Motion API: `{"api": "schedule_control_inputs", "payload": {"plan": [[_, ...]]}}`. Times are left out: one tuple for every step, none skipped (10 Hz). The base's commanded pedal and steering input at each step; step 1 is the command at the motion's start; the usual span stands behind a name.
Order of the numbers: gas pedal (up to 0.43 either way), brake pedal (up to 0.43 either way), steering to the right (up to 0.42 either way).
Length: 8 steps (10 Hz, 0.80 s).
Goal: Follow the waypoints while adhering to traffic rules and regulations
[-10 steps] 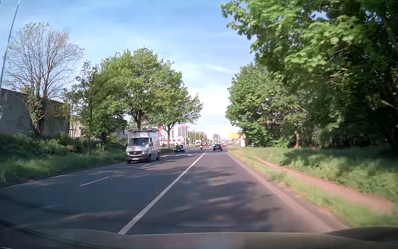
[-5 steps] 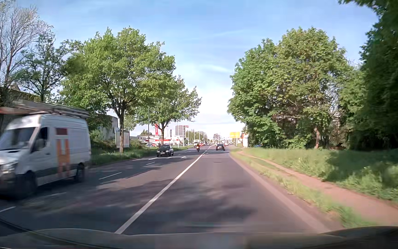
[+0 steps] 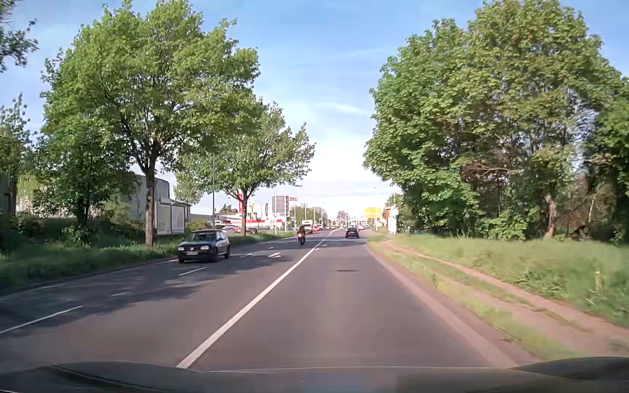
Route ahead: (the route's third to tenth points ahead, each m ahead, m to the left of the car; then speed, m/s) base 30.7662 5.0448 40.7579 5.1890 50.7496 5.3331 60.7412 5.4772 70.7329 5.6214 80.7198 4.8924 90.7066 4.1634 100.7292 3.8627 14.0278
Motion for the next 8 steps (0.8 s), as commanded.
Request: {"api": "schedule_control_inputs", "payload": {"plan": [[0.02, 0.0, -0.002], [0.02, 0.0, -0.002], [0.02, 0.0, -0.003], [0.02, 0.0, -0.002], [0.02, 0.0, -0.003], [0.02, 0.0, -0.002], [0.02, 0.0, -0.002], [0.02, 0.0, -0.002]]}}
